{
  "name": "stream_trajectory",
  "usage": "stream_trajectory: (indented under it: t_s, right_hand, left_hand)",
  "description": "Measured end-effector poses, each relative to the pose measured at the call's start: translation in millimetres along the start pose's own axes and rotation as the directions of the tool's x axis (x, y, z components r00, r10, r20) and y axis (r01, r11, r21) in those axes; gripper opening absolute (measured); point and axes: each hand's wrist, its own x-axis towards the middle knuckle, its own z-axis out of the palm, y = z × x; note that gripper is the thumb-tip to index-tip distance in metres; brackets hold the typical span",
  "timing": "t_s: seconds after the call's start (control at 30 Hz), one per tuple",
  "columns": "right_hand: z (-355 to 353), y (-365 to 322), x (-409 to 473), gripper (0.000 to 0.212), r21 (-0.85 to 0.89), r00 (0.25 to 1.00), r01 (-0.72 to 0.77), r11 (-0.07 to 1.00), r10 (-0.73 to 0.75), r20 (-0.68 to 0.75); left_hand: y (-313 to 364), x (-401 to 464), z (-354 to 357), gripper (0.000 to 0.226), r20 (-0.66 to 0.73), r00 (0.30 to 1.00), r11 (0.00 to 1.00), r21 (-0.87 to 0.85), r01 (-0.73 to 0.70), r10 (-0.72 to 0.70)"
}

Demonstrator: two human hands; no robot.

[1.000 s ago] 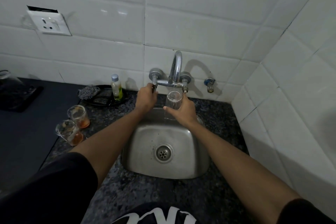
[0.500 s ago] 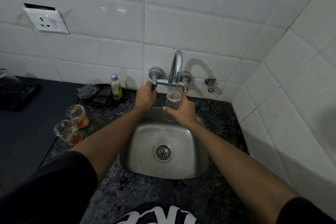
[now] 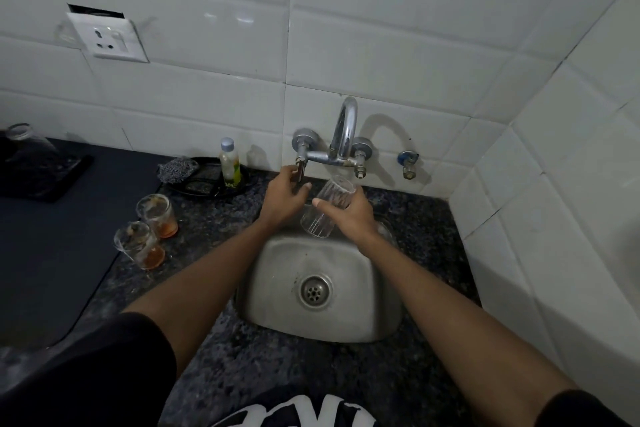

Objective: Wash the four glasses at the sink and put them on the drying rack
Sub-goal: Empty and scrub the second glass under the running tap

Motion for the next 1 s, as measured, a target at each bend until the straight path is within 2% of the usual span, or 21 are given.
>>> stream_trajectory:
  t_s: [0.07,0.2,0.27,0.3,0.4,0.43,0.47,0.5,0.53,0.57,0.6,0.67,0.7,0.8,0.87,1.0]
  right_hand:
    - [1.6,0.0,-1.8,0.087,0.056,0.999,-0.046,0.997,0.045,0.010]
    - [7.2,3.4,-4.6,0.083,0.107,0.997,-0.072,0.992,0.069,0.028]
    - [11.7,1.3,-8.7,0.079,0.232,0.994,-0.107,0.967,0.100,0.042]
    - [13.7,0.5,-9.6,0.076,0.296,0.990,-0.137,0.945,0.125,0.060]
    - [17.6,1.9,-9.3,0.071,0.414,0.968,-0.240,0.878,0.185,0.168]
    - [17.4,4.1,-9.0,0.073,0.370,0.970,-0.218,0.903,0.159,0.183]
    - [15.4,6.7,-9.8,0.073,0.246,0.981,-0.136,0.960,0.096,0.166]
    - [11.4,10.2,-9.8,0.068,0.057,0.991,0.018,0.998,-0.025,0.134]
    - [6.3,13.7,-10.0,0.061,-0.121,0.975,0.199,0.973,-0.183,0.127]
    - [1.4,16.2,-9.2,0.055,-0.233,0.918,0.392,0.890,-0.363,0.159]
    - [-3.0,17.3,-8.9,0.054,-0.291,0.829,0.558,0.777,-0.507,0.234]
    - [-6.3,13.3,-11.1,0.060,-0.304,0.661,0.747,0.591,-0.615,0.429]
    - [-3.2,12.7,-11.9,0.064,-0.268,0.623,0.770,0.579,-0.588,0.516]
    - [13.3,4.3,-24.4,0.076,-0.153,0.622,0.655,0.740,-0.413,0.665]
    - [25.7,3.0,-30.5,0.079,-0.093,0.621,0.588,0.804,-0.375,0.688]
    - [46.8,-2.8,-35.0,0.069,0.026,0.599,0.548,0.836,-0.413,0.686]
  left_hand:
    - [-8.6,-14.1,-3.3,0.041,0.017,0.999,0.993,-0.110,0.034,-0.032]
    - [-13.6,-47.4,-14.8,0.031,0.303,0.953,0.938,-0.325,0.120,-0.017]
    - [-12.5,-61.0,-18.0,0.036,0.406,0.914,0.939,-0.304,0.162,-0.026]
    - [-11.1,-65.9,-18.5,0.042,0.404,0.914,0.947,-0.279,0.157,-0.032]
    - [-6.9,-73.3,-22.6,0.051,0.276,0.959,0.963,-0.236,0.131,-0.063]
    - [-4.5,-74.3,-26.3,0.052,0.238,0.968,0.963,-0.233,0.134,-0.077]
    - [-2.4,-74.9,-30.9,0.053,0.214,0.973,0.964,-0.230,0.136,-0.086]
    - [-1.7,-74.8,-36.0,0.054,0.194,0.977,0.969,-0.211,0.127,-0.086]
    - [-3.5,-73.2,-41.0,0.054,0.172,0.982,0.982,-0.159,0.102,-0.075]
    - [-3.6,-72.5,-47.0,0.055,0.156,0.986,0.993,-0.097,0.069,-0.053]
    - [-2.4,-72.7,-53.0,0.057,0.154,0.987,0.998,-0.038,0.047,-0.041]
    - [2.0,-74.1,-63.6,0.060,0.198,0.980,0.999,0.042,0.008,-0.016]
    - [3.1,-75.2,-67.8,0.060,0.224,0.975,0.997,0.079,-0.016,-0.002]
    - [2.3,-84.1,-79.5,0.055,0.231,0.973,0.991,0.126,-0.037,0.007]
    - [0.0,-91.4,-88.6,0.054,0.180,0.984,0.992,0.122,-0.017,-0.005]
    - [-2.0,-104.4,-110.2,0.051,0.132,0.991,0.988,0.154,0.006,-0.027]
